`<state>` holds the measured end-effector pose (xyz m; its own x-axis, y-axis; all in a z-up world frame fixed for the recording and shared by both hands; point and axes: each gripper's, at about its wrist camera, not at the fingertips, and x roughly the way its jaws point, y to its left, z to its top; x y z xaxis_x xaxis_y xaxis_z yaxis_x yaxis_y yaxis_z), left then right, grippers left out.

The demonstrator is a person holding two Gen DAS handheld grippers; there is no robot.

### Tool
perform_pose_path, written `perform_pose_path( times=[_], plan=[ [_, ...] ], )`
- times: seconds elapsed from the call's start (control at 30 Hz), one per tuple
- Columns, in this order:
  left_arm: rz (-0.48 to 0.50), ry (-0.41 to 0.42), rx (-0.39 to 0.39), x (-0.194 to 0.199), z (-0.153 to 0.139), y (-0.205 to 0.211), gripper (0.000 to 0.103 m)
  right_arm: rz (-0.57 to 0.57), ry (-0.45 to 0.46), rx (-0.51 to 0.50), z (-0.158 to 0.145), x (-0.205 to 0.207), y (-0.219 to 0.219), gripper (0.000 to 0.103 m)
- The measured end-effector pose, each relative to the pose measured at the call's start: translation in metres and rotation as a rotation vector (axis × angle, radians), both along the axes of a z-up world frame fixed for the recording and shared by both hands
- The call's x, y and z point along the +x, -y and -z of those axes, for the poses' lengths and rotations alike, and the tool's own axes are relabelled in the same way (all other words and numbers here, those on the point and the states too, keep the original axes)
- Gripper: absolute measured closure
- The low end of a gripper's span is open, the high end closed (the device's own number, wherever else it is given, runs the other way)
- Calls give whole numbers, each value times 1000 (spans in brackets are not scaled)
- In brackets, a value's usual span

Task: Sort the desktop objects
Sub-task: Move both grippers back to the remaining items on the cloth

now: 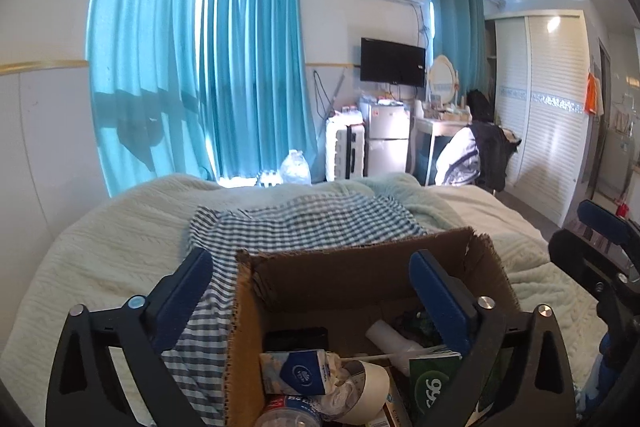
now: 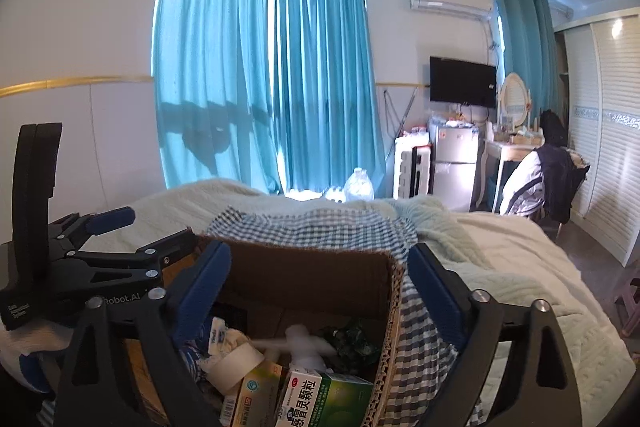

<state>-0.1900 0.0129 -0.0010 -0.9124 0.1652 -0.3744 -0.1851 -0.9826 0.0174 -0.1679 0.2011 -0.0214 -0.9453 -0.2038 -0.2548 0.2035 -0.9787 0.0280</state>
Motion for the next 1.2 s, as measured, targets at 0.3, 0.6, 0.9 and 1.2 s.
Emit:
perform_pose_path(
  times=[0.3, 0.6, 0.9, 1.2],
  plan=[
    [-53, -101, -32, 47, -37, 10, 0, 19, -49, -32, -39, 47, -1, 0],
    [-108, -169, 26, 101, -58, 25, 0, 54, -62, -58, -54, 99, -9, 0],
    [-105, -127, 37, 146, -43, 35, 0, 143, -9, -47, -40, 147, -25, 0],
    [-61, 62, 2, 186, 13, 33, 0, 99, 143, -36, 12, 183, -22, 0]
  ],
)
